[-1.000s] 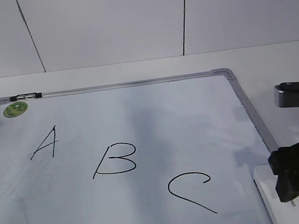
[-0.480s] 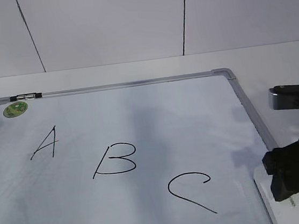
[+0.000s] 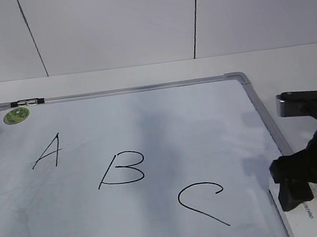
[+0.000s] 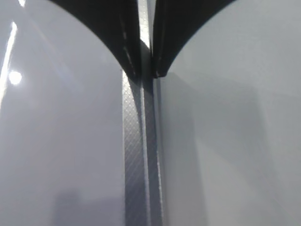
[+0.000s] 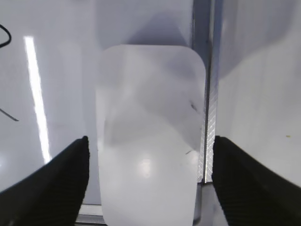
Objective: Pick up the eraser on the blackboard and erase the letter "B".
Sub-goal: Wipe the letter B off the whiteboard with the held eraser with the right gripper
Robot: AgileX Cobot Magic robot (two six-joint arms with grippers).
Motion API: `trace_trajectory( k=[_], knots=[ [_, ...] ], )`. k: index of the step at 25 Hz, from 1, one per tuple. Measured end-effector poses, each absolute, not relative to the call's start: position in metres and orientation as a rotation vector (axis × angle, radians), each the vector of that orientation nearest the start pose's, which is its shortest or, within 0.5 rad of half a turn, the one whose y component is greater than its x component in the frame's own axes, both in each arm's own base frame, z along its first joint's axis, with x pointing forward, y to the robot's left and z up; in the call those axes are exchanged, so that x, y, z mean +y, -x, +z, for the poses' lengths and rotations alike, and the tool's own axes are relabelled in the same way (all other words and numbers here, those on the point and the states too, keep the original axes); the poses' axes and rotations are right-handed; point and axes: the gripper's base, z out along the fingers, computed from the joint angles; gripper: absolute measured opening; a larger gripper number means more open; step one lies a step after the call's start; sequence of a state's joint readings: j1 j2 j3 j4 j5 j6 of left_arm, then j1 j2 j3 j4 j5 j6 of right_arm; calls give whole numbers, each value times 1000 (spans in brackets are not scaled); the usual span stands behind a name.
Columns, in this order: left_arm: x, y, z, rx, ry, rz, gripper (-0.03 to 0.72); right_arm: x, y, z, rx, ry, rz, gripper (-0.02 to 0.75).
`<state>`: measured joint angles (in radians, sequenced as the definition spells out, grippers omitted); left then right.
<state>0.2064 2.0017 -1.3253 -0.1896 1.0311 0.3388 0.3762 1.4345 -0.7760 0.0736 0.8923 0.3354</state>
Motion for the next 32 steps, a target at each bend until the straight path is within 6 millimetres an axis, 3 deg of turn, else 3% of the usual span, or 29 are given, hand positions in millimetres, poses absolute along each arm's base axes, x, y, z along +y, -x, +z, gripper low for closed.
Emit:
trace_trajectory(
  k=[12, 25, 32],
  knots=[
    [61, -365, 153, 3133, -45, -268, 43, 99, -221, 176, 3160, 25, 99, 609],
    [61, -365, 153, 3133, -45, -268, 43, 105, -221, 168, 3185, 65, 76, 608],
    [61, -365, 153, 3133, -45, -268, 43, 105, -221, 167, 3186, 62, 83, 543]
  ],
)
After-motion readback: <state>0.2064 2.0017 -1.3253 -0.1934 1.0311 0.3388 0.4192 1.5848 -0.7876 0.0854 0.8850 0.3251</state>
